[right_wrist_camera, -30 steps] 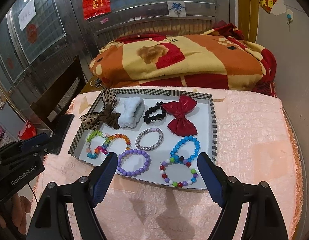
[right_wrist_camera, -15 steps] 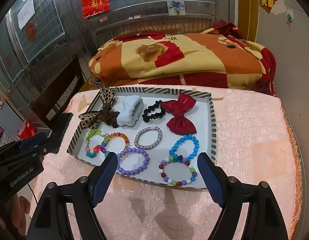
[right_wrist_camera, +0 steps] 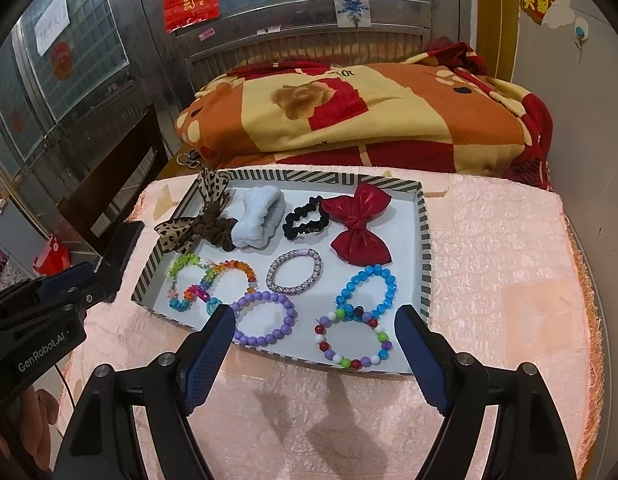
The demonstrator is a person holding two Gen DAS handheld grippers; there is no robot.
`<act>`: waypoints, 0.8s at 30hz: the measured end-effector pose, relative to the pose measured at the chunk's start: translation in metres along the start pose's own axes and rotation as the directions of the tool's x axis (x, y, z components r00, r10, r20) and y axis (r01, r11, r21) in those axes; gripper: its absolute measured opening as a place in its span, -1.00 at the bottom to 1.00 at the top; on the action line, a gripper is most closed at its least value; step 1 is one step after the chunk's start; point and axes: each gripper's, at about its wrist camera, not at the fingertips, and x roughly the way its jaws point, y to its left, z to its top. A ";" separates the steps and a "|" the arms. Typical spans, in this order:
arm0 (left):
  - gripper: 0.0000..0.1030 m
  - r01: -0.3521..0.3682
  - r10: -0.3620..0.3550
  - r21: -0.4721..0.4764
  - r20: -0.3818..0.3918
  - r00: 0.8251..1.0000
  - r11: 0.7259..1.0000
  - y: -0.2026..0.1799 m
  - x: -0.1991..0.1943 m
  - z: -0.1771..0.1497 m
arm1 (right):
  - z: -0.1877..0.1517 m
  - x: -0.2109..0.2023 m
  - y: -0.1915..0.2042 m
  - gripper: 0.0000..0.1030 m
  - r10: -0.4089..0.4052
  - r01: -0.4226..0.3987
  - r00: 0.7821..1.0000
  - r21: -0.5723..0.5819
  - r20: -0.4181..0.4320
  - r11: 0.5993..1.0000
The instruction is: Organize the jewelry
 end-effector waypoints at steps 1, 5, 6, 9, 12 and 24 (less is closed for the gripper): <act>-0.28 0.000 0.000 0.001 0.000 1.000 1.000 0.000 0.000 0.000 | 0.000 0.000 -0.001 0.55 0.001 -0.001 1.000 0.003 0.000 1.000; -0.28 -0.001 0.001 0.002 -0.002 1.000 1.000 -0.001 0.000 0.000 | 0.001 0.000 -0.002 0.55 0.002 -0.002 1.000 0.004 -0.001 1.000; -0.28 -0.002 0.002 0.001 -0.002 1.000 1.000 -0.001 0.000 0.000 | 0.001 0.000 -0.002 0.55 0.002 -0.002 1.000 0.003 -0.002 1.000; -0.28 0.000 0.000 0.003 -0.004 1.000 1.000 -0.002 0.001 -0.001 | 0.000 0.001 -0.001 0.55 0.002 -0.002 1.000 -0.002 -0.006 1.000; -0.28 0.002 -0.002 0.006 -0.008 1.000 1.000 -0.001 0.003 0.001 | 0.000 0.002 -0.001 0.55 0.003 -0.003 1.000 -0.003 -0.009 1.000; -0.28 0.008 -0.008 0.012 0.001 1.000 1.000 -0.002 0.005 0.001 | 0.001 0.006 -0.003 0.55 -0.002 0.001 1.000 -0.002 -0.019 1.000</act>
